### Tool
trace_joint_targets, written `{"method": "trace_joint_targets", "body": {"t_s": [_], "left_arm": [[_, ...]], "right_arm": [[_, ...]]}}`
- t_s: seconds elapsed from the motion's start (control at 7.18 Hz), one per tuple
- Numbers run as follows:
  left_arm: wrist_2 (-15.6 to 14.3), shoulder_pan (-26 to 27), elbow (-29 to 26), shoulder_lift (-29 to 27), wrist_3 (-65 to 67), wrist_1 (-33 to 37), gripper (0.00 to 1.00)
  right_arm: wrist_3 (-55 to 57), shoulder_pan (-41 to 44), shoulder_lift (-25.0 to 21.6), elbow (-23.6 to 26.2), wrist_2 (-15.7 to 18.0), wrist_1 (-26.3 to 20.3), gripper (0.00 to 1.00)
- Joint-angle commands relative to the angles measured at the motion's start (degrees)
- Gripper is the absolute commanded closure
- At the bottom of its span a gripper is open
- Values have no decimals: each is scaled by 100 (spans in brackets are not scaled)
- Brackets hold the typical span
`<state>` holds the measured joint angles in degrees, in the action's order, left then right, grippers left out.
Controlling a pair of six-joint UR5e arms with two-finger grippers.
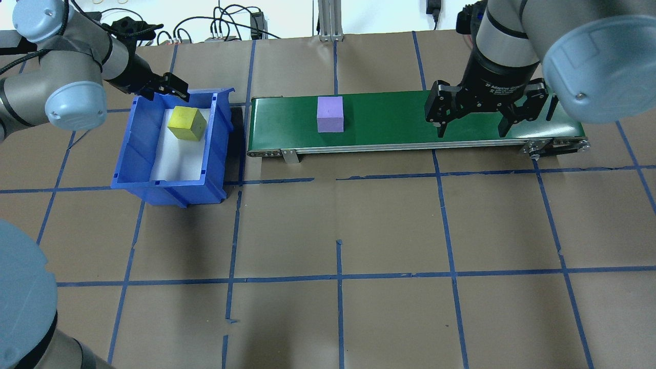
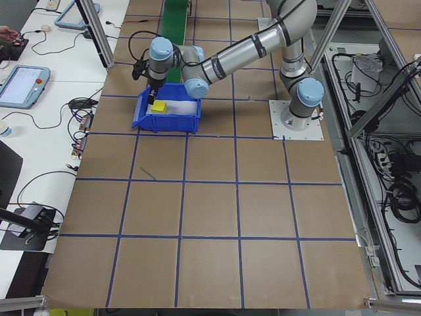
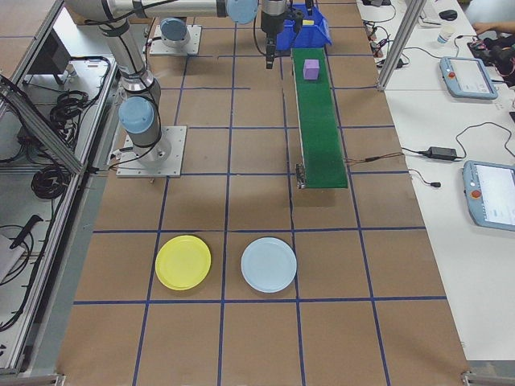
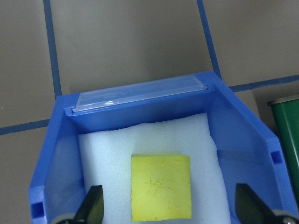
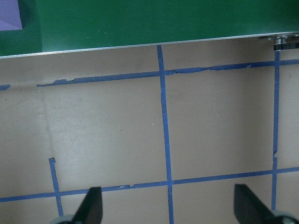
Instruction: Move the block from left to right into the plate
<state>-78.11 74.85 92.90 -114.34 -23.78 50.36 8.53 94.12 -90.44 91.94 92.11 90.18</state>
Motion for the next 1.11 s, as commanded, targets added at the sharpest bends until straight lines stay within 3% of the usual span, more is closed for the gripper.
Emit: {"method": "trace_joint_targets", "body": {"t_s": [0.0,0.84,0.98], "left_arm": [[-20,4,-70,-246,-22,-113,0],[-3,4,131,-607,-4,-184,1],[-37,4,141,-633,-21,-271,22]], "right_arm": [[0,1,0,0,0,0,0],[-96,-253,87,8,-27,114,0],[-10,-263,166,87,-44,384,0]]}}
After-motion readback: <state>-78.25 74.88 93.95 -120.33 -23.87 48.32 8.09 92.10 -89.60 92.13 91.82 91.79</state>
